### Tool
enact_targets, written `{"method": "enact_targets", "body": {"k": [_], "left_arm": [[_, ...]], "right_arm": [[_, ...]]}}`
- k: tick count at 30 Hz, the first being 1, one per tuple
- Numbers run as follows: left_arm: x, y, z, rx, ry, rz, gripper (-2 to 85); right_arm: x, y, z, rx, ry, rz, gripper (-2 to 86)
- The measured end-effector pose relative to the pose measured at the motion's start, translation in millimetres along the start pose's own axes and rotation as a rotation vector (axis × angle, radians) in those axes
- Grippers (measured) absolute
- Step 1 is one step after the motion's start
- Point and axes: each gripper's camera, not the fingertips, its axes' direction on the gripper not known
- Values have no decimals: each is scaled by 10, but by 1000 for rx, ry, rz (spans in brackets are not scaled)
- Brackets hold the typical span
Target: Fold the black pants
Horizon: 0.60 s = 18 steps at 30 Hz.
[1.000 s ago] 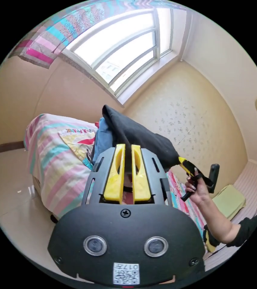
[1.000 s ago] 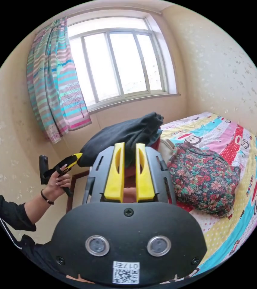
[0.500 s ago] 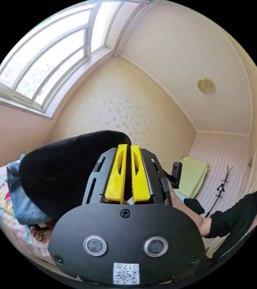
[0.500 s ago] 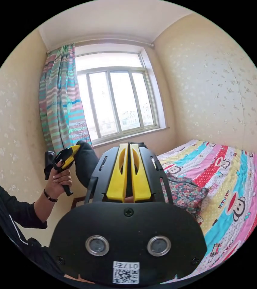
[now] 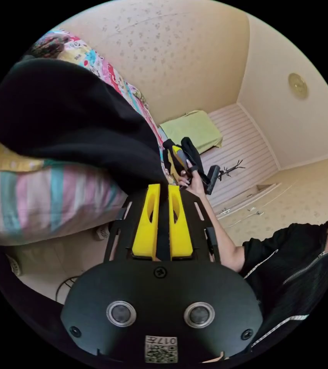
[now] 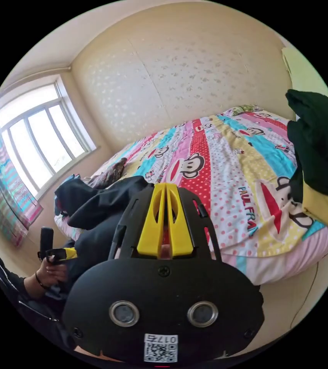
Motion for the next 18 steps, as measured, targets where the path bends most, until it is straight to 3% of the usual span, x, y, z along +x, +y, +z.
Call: {"method": "enact_targets", "body": {"k": [4, 8, 9, 15, 18], "left_arm": [[102, -153, -817, 139, -176, 22, 60], [360, -341, -1407, 189, -262, 98, 72], [435, -345, -1434, 174, -268, 126, 75], [643, -143, -949, -7, -363, 249, 88], [759, -114, -581, -113, -386, 350, 103]], "right_arm": [[146, -212, 41, -34, -282, 68, 99], [-83, -308, 426, -148, -364, 67, 161], [-191, -290, 558, -173, -348, 74, 169], [-369, -156, 227, 116, -44, 271, 142], [-412, -414, 413, -87, 41, 214, 183]]}}
